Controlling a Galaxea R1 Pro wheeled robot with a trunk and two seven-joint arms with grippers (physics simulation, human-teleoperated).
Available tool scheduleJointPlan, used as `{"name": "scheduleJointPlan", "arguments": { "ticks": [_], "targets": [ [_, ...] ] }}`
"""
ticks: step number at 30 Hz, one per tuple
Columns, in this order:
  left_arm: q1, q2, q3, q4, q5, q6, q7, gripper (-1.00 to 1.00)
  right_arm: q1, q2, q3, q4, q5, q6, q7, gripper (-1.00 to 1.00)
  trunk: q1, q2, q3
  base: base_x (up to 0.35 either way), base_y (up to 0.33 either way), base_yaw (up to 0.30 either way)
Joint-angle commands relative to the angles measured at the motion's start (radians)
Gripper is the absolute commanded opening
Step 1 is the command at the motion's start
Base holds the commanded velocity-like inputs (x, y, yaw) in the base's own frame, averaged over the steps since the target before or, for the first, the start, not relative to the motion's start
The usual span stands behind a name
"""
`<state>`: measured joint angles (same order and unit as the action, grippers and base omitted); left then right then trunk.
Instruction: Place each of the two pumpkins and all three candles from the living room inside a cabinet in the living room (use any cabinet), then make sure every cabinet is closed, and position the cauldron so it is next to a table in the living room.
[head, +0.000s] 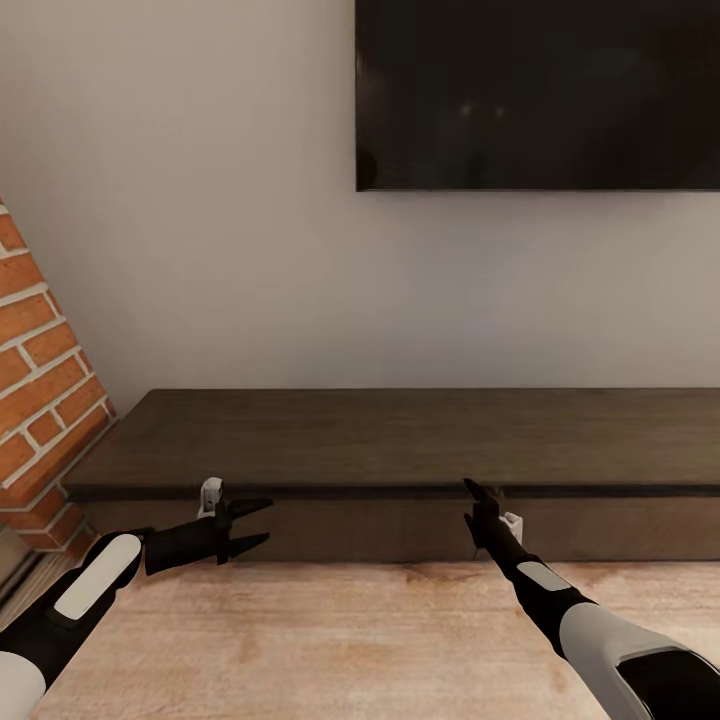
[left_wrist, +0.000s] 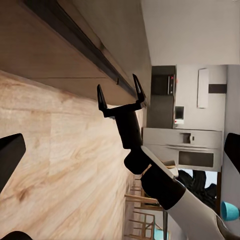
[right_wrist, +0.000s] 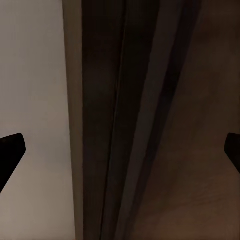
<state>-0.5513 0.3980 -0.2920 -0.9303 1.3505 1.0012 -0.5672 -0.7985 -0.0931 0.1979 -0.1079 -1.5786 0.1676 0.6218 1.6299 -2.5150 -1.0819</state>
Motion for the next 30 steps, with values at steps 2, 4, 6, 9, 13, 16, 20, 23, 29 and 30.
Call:
{"name": "scheduleJointPlan", "arguments": {
  "ticks": [2,4,6,9,13,16,20,23,29,30],
  "targets": [
    [-0.001,0.001,-0.003,0.001,-0.001,0.001,-0.007,1.00,-0.001,0.000,0.006,0.001,-0.011,0.006,0.003,1.00,0.000,0.000,-0.001,0.005,-0.003,0.000],
    [-0.001,0.001,-0.002,0.001,-0.001,0.001,-0.007,1.00,-0.001,0.000,0.007,0.001,-0.011,0.006,0.003,1.00,0.000,0.000,-0.001,0.002,-0.001,0.000],
    [-0.001,0.001,-0.002,0.001,-0.001,0.001,-0.007,1.00,-0.001,0.000,0.007,0.001,-0.011,0.006,0.004,1.00,0.000,0.000,-0.001,0.001,0.000,0.000],
    [-0.001,0.001,-0.002,0.001,-0.001,0.001,-0.007,1.00,-0.001,0.000,0.007,0.001,-0.011,0.006,0.004,1.00,0.000,0.000,-0.001,0.000,0.000,0.000],
    [-0.001,0.001,-0.002,0.001,0.003,0.001,-0.007,1.00,-0.001,0.000,0.006,0.001,-0.011,0.006,0.004,1.00,0.000,0.000,-0.001,0.000,0.000,0.000],
    [-0.001,0.001,-0.002,0.001,0.004,0.001,-0.007,1.00,-0.001,0.000,0.006,0.001,-0.011,0.006,0.004,1.00,0.001,-0.001,-0.012,0.000,0.000,0.000],
    [-0.001,0.001,-0.002,0.001,0.004,0.001,-0.007,1.00,-0.001,0.000,0.007,0.001,-0.011,0.006,0.010,1.00,0.003,-0.002,-0.028,0.000,0.000,0.000],
    [-0.001,0.001,-0.002,0.001,0.004,0.001,-0.007,1.00,-0.001,0.000,0.007,0.001,-0.011,0.006,0.014,1.00,0.004,-0.003,-0.040,0.000,0.000,0.000],
    [-0.001,0.001,-0.002,0.001,0.004,0.001,-0.007,1.00,-0.001,0.000,0.008,0.001,-0.010,0.005,0.018,1.00,0.004,-0.003,-0.040,0.000,0.000,0.000],
    [-0.001,0.001,-0.002,0.001,0.004,0.001,-0.007,1.00,-0.001,0.000,0.008,0.001,-0.010,0.005,0.018,1.00,0.004,-0.003,-0.040,0.000,0.000,0.000]
  ]
}}
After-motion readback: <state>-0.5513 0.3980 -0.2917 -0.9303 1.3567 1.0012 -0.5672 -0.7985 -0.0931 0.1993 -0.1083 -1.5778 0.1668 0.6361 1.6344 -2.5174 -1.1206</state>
